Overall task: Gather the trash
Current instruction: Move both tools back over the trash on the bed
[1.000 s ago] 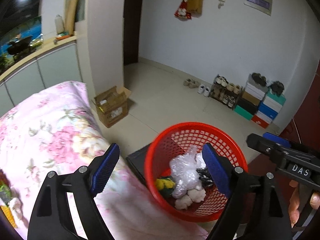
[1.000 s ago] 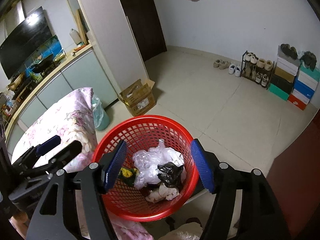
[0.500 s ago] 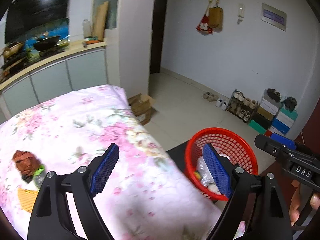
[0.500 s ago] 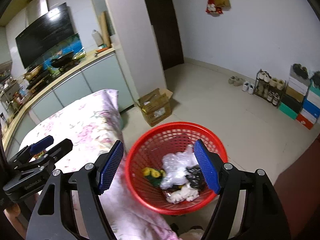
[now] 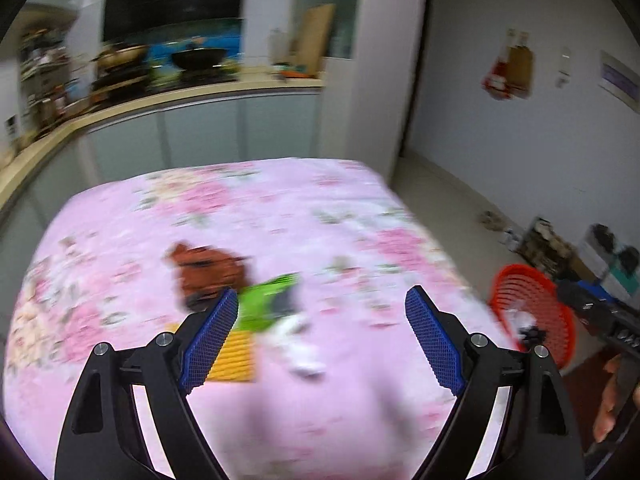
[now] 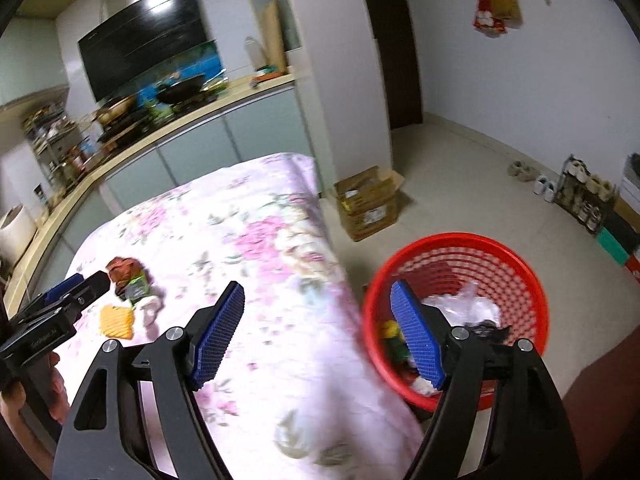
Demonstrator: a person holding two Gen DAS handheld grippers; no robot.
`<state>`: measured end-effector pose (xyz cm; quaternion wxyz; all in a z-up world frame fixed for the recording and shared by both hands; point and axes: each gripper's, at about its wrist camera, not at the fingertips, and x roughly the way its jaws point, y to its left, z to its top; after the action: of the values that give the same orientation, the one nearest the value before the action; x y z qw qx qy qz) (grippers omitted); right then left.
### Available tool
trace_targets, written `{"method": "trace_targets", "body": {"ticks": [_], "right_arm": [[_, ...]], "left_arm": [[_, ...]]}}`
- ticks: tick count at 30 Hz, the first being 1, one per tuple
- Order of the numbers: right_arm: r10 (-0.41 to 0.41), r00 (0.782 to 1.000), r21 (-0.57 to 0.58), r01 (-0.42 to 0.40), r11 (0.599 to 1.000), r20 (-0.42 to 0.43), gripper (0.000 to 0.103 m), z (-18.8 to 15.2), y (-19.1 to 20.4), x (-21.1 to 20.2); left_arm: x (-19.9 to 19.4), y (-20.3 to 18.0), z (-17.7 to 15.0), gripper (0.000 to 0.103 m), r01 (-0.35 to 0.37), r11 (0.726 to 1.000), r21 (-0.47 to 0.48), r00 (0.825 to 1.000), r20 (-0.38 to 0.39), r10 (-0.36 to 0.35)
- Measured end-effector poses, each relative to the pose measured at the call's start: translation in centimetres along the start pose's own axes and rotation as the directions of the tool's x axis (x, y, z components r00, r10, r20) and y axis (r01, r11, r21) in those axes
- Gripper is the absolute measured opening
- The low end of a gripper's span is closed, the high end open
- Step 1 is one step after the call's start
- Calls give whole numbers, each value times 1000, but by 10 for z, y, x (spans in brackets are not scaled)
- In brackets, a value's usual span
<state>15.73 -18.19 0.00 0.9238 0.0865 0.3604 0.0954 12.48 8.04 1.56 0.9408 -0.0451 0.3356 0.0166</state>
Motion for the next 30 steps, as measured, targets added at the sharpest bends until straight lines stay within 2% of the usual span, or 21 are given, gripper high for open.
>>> {"method": "trace_targets", "body": {"ticks": [5, 12, 19, 26, 28, 30], "right_arm": [[45, 998, -46, -47, 998, -33, 75, 0, 31, 10], [83, 995, -95, -88, 992, -55, 75, 4, 70, 24], [104, 991, -126, -115, 985, -89, 75, 4, 95, 40], [111, 987, -134, -126, 983, -113, 75, 2, 101, 51], [110, 987, -137, -126, 982, -120, 75, 1, 102, 55], [111, 986, -138, -128, 982, -127, 75, 0, 103, 58]], "left_arm": [[1, 58, -11, 83, -76, 994, -84, 997, -34, 74], [19, 106, -26, 83, -99, 983, -154, 992, -97, 84], [46, 106, -32, 83, -16, 985, -172, 990, -144, -9], [68, 99, -37, 82, 10, 986, -169, 982, -185, -42], [71, 96, -38, 79, 9, 987, -160, 981, -188, -40], [74, 95, -38, 61, 16, 988, -154, 980, -194, -46]]}}
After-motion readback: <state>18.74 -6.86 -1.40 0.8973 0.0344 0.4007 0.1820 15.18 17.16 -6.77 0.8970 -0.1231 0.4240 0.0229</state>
